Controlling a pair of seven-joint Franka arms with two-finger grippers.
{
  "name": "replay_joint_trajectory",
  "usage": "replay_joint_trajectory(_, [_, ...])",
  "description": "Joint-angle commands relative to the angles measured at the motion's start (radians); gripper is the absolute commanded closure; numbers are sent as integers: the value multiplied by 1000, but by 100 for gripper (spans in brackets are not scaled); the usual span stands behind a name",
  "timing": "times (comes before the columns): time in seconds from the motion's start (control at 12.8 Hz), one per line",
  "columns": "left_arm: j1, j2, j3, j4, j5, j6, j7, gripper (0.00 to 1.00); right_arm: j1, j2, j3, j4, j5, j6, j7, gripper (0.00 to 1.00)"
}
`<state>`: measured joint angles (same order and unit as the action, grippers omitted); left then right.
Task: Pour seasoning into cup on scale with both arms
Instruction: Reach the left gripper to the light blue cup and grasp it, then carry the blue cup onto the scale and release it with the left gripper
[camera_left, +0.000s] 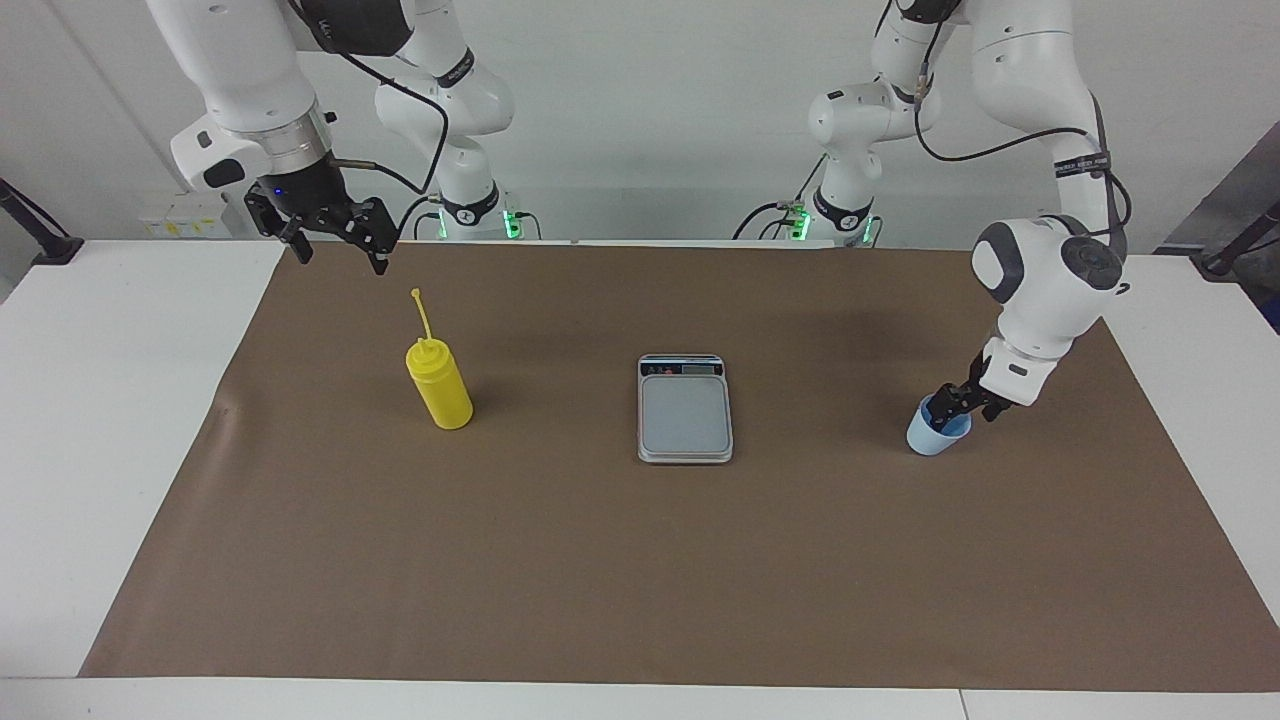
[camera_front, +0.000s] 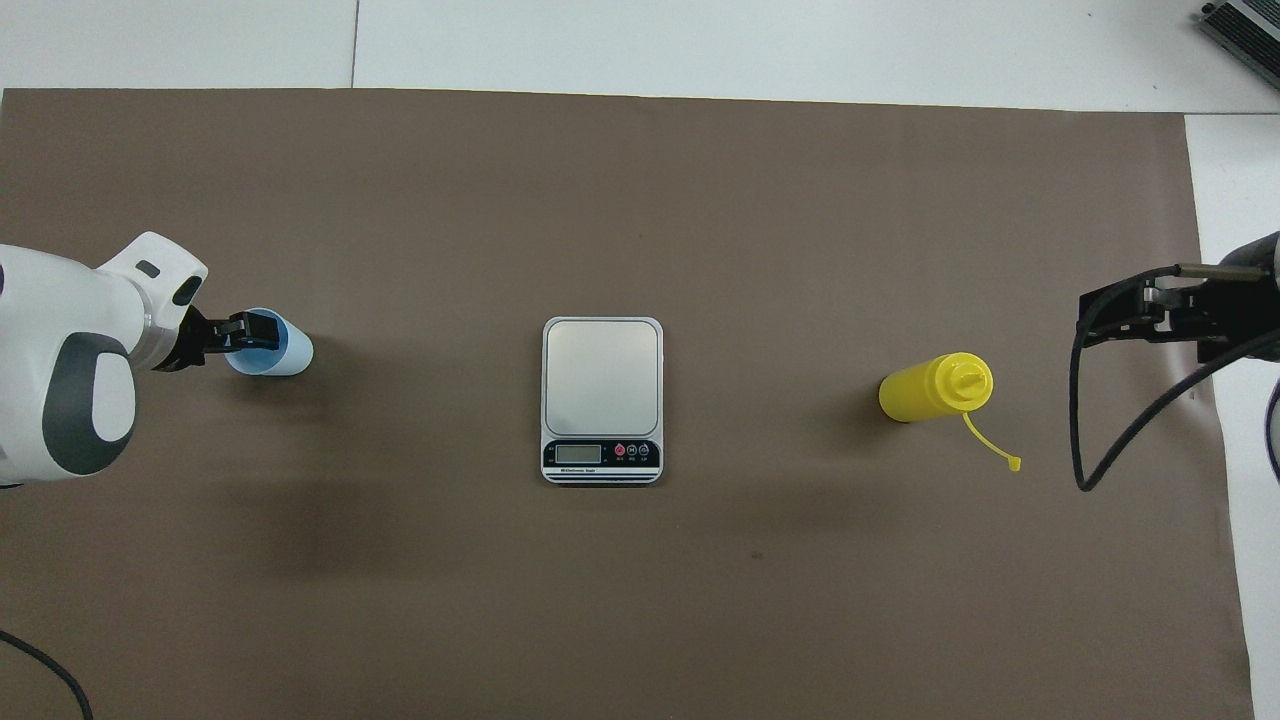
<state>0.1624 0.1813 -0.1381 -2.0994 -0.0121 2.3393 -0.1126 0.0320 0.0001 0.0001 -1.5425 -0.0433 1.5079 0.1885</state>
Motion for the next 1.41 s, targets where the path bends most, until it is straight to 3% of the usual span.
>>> replay_joint_trajectory(0.0, [-12, -6, 8, -11, 15, 12, -19, 100, -6, -12, 4, -11, 20, -6, 0, 0])
replay_joint_trajectory(0.55, [-27, -3, 8, 102, 17, -69, 11, 100, -3, -14, 20, -11, 22, -6, 0, 0])
replay_joint_trajectory(0.78, [-81, -13, 3, 261, 17, -212, 10, 100, -4, -14, 20, -11, 22, -5, 0, 0])
replay_joint_trajectory(1.02, [-222, -2, 5, 387, 18, -336, -144, 100, -4, -14, 20, -11, 22, -5, 0, 0])
replay_joint_trajectory(1.33, [-444, 1, 3, 366, 27, -295, -372, 100, -4, -14, 20, -11, 22, -3, 2, 0])
